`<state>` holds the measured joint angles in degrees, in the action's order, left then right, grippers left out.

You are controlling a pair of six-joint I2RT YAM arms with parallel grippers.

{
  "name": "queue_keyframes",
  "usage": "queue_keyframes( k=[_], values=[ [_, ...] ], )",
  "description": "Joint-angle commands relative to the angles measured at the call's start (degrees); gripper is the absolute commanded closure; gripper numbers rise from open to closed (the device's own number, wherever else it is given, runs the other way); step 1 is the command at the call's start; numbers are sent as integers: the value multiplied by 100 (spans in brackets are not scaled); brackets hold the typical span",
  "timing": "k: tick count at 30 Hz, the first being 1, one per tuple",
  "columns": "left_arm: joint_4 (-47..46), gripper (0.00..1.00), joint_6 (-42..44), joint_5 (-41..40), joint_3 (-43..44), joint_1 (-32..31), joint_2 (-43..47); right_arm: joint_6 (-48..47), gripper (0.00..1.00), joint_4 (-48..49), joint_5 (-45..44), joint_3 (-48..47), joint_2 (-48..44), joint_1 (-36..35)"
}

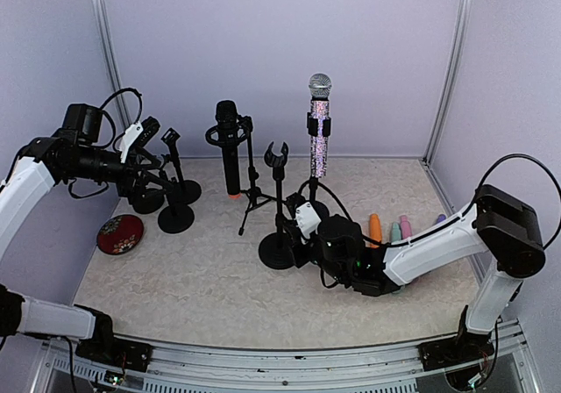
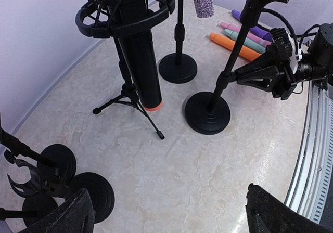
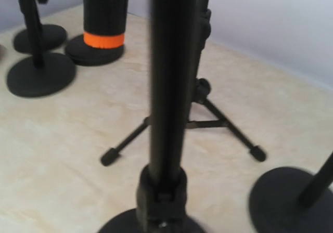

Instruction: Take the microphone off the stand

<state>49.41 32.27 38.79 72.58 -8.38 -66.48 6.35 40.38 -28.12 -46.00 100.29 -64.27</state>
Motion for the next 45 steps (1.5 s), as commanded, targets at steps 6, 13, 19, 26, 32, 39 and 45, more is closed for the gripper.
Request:
queue_keyframes(
  k=[6,13,19,26,32,39,45],
  values=[
    [102,2,-5,160,149,38,-73,-1330,73,-228,-894,-174,153,-269],
    [104,2,-12,133,111,40,-55,-1161,41,-72,-870,2,-476,-270],
    [85,2,-36,168,109,37,-67,254,43,-498,235,296,-1081,60],
    [87,2,-40,184,93,44,-41,3350,36,-420,2362,830,-1633,1085],
    [83,2,-33,218,80,31,-23,5251,29,-263,3830,765,-1219,1558],
    [125,3,-17,204,87,44,21,6982,30,681,4716,815,-399,1791],
    [158,3,-2,181,95,39,62,7880,29,1753,4986,691,210,1830]
  ],
)
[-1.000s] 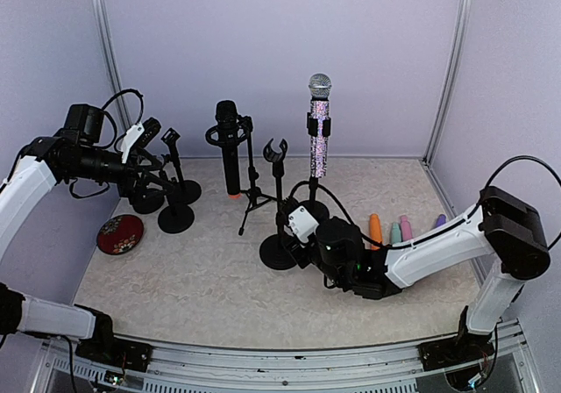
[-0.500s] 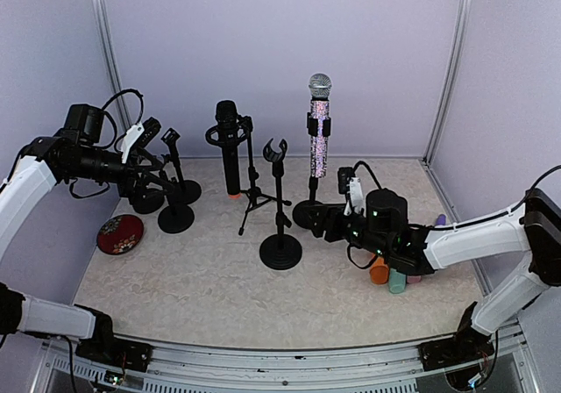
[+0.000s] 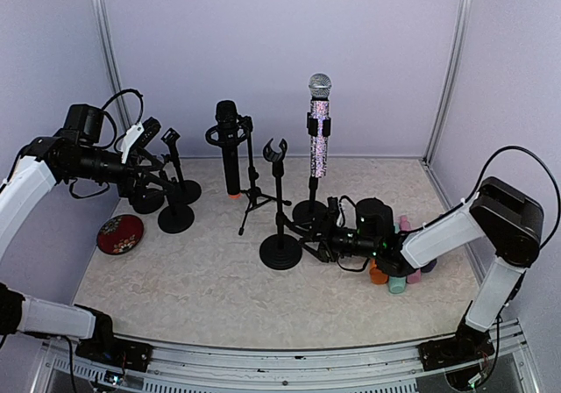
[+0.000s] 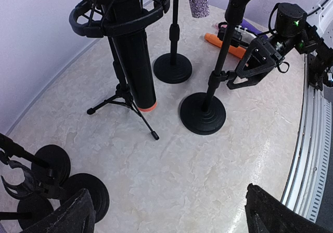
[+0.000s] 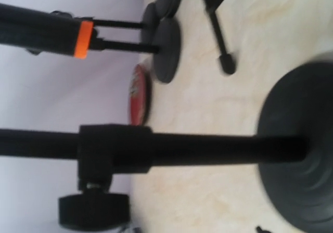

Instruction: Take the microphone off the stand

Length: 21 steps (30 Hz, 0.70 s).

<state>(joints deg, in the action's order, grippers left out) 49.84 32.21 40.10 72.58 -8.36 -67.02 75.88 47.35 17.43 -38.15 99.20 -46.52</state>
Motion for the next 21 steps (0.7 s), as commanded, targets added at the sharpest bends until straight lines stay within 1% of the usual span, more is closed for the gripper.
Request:
queue_keyframes(
  k=[1,6,12,16,19,21],
  values=[
    [116,3,5,50,95,36,127,1029,29,1205,484,-141,417,62],
    [119,3,14,37,90,37,136,1323,30,1528,578,-324,685,64],
    [104,3,-10,78,71,40,105,1631,35,2113,586,-290,897,82],
    [87,3,-27,102,59,36,94,1724,38,2324,577,-310,964,82],
    [75,3,-41,118,66,36,92,1749,42,2314,568,-360,1010,83],
    [68,3,-46,114,69,38,84,1770,48,2322,568,-396,1065,82]
  ],
)
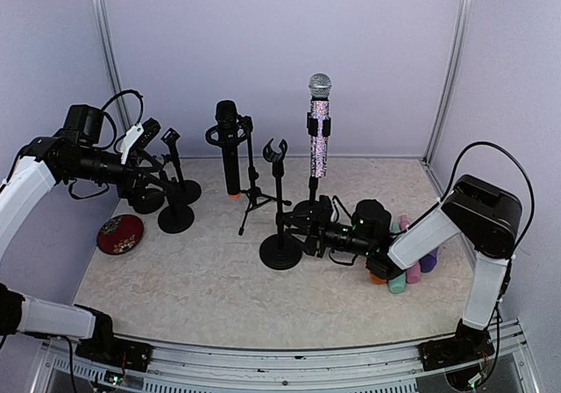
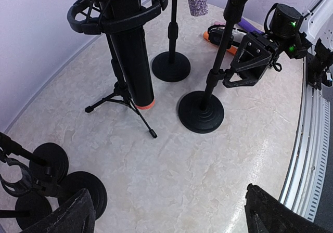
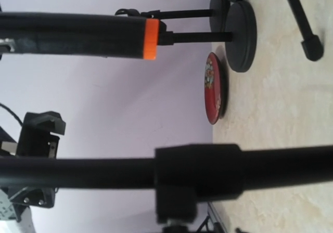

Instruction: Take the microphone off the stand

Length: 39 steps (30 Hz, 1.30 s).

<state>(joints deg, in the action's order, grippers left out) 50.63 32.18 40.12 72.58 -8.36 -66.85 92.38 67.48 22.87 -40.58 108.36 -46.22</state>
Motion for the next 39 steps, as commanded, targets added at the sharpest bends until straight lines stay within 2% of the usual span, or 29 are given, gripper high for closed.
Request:
queue_keyframes(
  k=[1,10,20,30,39],
  values=[
    [-13,3,-45,117,72,43,71,134,50,317,27,-167,168,51],
    [-37,3,-37,149,-15,37,110,173,70,356,-38,-262,289,89],
    [-65,3,-32,163,-68,40,100,-222,100,-79,-119,-47,98,87],
    [-59,3,-28,161,-84,36,83,-1864,100,-2191,-909,-151,-629,34],
    [-69,3,-45,162,-73,39,75,-3003,100,-3317,-1658,-462,-757,-196]
  ],
)
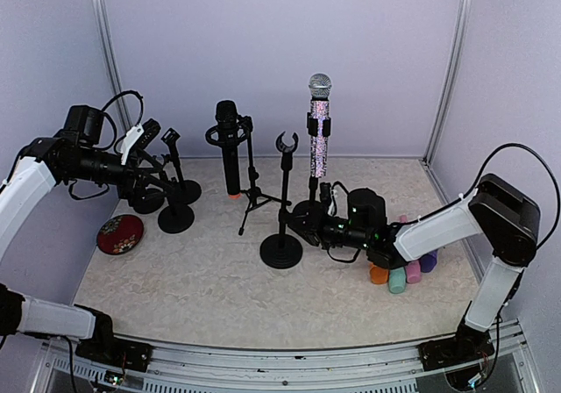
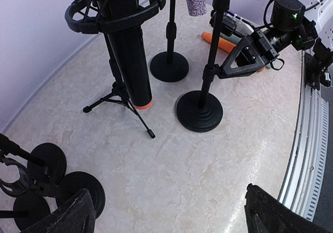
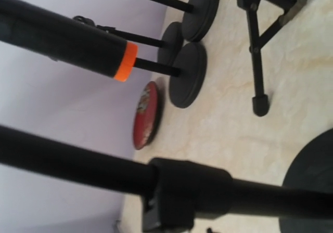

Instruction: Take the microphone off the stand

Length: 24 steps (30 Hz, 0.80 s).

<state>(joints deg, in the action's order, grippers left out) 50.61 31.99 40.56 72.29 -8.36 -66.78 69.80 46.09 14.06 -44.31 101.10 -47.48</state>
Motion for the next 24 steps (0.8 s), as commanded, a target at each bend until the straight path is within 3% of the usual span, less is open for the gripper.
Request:
queue_keyframes(
  k=[1,24],
  values=[
    [-62,3,-21,114,-46,41,63,-888,100,-1303,-918,-117,-48,-109],
    [-72,3,-95,163,-49,38,7,-4534,100,-2853,-3767,-933,-367,-1252]
  ],
)
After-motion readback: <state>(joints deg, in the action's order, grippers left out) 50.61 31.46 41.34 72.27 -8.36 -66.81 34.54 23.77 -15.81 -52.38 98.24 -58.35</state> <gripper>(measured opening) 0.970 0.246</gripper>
